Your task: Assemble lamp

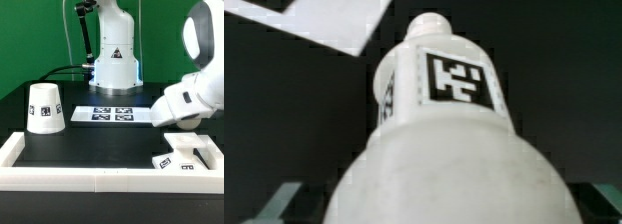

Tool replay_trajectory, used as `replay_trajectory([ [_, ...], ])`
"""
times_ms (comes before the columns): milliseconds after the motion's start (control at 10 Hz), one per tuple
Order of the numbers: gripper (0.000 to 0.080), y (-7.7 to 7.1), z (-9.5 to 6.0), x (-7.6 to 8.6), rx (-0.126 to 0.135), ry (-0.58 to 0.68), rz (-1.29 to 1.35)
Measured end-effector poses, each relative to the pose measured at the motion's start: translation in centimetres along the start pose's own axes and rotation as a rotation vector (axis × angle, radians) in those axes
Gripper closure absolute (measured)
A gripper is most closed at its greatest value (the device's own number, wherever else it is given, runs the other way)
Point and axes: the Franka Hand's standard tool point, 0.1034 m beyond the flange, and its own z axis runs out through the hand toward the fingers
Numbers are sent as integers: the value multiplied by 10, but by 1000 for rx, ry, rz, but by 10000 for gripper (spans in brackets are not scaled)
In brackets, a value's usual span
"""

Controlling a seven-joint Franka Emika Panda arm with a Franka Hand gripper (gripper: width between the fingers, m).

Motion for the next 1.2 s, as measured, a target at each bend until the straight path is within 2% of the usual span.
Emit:
replay_trajectory([
  [100, 222, 4, -19, -15, 28, -15, -4],
  [300, 220, 19, -47, -33, 61, -32, -17],
  [500, 220, 34, -68, -45, 78, 3, -24],
  [600, 220, 34, -67, -39, 73, 25, -23],
  [700, 220, 37, -71, -32, 60, 105, -18],
  [800, 220, 40, -75, -32, 46, 186, -8],
  [900, 220, 42, -73, -36, 39, 215, -3],
  [1000, 220, 51, -78, -33, 30, 289, -39],
  [1200, 220, 73, -104, -53, 25, 379, -41],
])
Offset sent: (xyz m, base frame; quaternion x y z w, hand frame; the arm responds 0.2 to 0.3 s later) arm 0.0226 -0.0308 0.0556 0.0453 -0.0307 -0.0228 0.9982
